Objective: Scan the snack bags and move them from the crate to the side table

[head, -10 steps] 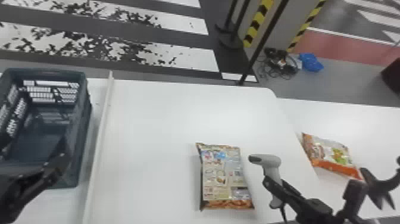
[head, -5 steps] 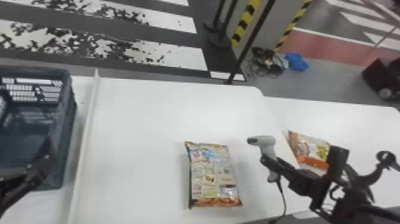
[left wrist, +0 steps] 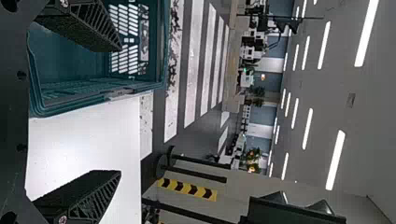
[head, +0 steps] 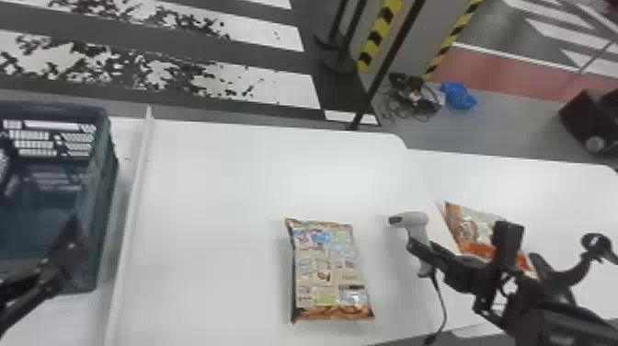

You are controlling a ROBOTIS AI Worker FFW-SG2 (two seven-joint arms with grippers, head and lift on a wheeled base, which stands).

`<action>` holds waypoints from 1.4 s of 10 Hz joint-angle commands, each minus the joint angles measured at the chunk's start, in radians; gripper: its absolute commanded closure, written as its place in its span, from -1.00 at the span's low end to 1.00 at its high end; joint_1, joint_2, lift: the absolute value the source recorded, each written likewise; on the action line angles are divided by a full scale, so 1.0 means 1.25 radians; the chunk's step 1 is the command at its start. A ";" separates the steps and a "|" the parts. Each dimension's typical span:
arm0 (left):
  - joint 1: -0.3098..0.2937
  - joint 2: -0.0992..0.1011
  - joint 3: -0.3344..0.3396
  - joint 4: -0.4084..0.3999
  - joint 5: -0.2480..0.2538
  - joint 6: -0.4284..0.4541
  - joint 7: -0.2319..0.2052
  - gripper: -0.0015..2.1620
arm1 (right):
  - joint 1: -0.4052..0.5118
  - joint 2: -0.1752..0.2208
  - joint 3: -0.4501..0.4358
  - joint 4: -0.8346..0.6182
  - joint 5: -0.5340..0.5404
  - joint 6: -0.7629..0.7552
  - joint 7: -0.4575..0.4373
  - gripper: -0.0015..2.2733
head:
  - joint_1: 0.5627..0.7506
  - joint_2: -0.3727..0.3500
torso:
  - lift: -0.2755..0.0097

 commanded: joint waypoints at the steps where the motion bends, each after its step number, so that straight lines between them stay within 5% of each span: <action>1: 0.004 -0.001 -0.001 -0.005 0.001 0.002 0.000 -0.95 | -0.016 -0.011 0.012 0.040 0.007 -0.039 0.000 0.97 | 0.41 -0.94 | 0.32; 6: 0.007 0.000 -0.013 -0.009 -0.010 0.007 0.001 -0.95 | -0.051 -0.053 0.048 0.132 0.036 -0.120 0.009 0.71 | 0.41 -0.94 | 0.32; 8: 0.007 0.000 -0.016 -0.009 -0.012 0.007 0.001 -0.94 | -0.049 -0.051 0.048 0.132 0.034 -0.118 0.007 -0.14 | 0.41 -0.94 | 0.32; 9: 0.007 0.000 -0.016 -0.010 -0.012 0.007 0.000 -0.94 | -0.048 -0.051 0.048 0.132 0.034 -0.110 0.007 -0.14 | 0.41 -0.94 | 0.32; 12: 0.007 0.001 -0.020 -0.010 -0.012 0.010 0.001 -0.94 | -0.041 -0.051 0.047 0.131 0.027 -0.095 0.005 -0.91 | 0.41 -0.94 | 0.32; 14: 0.002 0.001 -0.021 -0.009 -0.012 0.012 0.002 -0.94 | 0.028 -0.028 -0.002 0.022 -0.031 -0.073 0.005 -0.95 | 0.41 -0.94 | 0.32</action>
